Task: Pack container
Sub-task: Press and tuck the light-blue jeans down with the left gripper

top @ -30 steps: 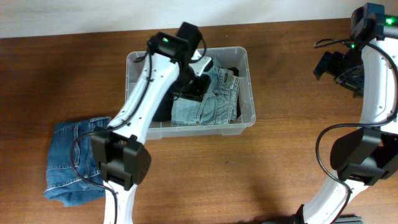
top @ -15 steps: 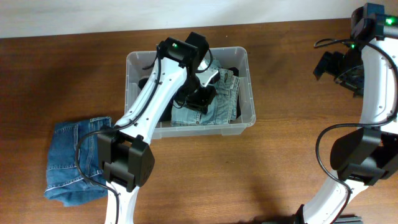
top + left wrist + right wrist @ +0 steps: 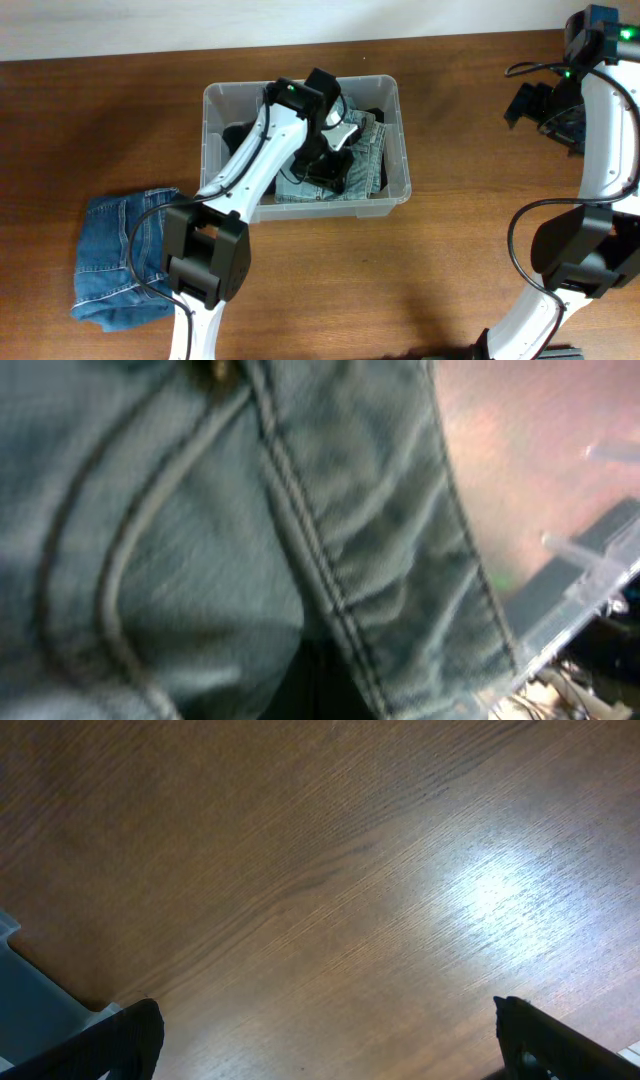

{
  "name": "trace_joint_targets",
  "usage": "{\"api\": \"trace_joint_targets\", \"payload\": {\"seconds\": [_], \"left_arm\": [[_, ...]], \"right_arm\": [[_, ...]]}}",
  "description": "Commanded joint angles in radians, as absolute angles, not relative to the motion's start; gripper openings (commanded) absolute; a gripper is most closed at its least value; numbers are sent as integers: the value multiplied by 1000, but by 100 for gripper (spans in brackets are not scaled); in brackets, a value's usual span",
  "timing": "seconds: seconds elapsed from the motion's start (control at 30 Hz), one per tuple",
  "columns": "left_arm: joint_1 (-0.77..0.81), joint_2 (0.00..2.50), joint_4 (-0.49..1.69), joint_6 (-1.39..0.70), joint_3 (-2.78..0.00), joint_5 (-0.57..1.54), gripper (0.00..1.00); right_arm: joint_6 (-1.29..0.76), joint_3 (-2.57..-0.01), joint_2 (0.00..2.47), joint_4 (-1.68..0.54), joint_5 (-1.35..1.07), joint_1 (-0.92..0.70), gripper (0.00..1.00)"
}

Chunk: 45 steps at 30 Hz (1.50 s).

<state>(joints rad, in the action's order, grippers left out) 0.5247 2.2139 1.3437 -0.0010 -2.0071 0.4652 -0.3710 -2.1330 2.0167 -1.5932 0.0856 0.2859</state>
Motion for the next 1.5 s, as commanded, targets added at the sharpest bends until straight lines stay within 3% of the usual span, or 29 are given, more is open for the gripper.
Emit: {"api": "trace_joint_targets", "payload": {"seconds": [0.0, 0.47, 0.67, 0.87, 1.2, 1.47], "left_arm": [[529, 2197, 1292, -8, -1966, 505, 2], [525, 2197, 979, -36, -1904, 489, 1], [500, 2197, 986, -29, -2028, 480, 2], [478, 2197, 1009, -29, -2152, 343, 1], [472, 2219, 988, -29, -2121, 32, 2], [472, 2336, 955, -30, -2115, 22, 2]], "right_arm": [[-383, -2131, 2019, -1595, 87, 289, 99], [-382, -2131, 2019, -1595, 87, 289, 98], [-383, -2131, 2019, -1595, 87, 289, 99], [-382, -2131, 2019, -1595, 87, 289, 98], [-382, -2131, 2019, -1595, 87, 289, 98], [-382, -2131, 2019, -1595, 87, 289, 99]]}}
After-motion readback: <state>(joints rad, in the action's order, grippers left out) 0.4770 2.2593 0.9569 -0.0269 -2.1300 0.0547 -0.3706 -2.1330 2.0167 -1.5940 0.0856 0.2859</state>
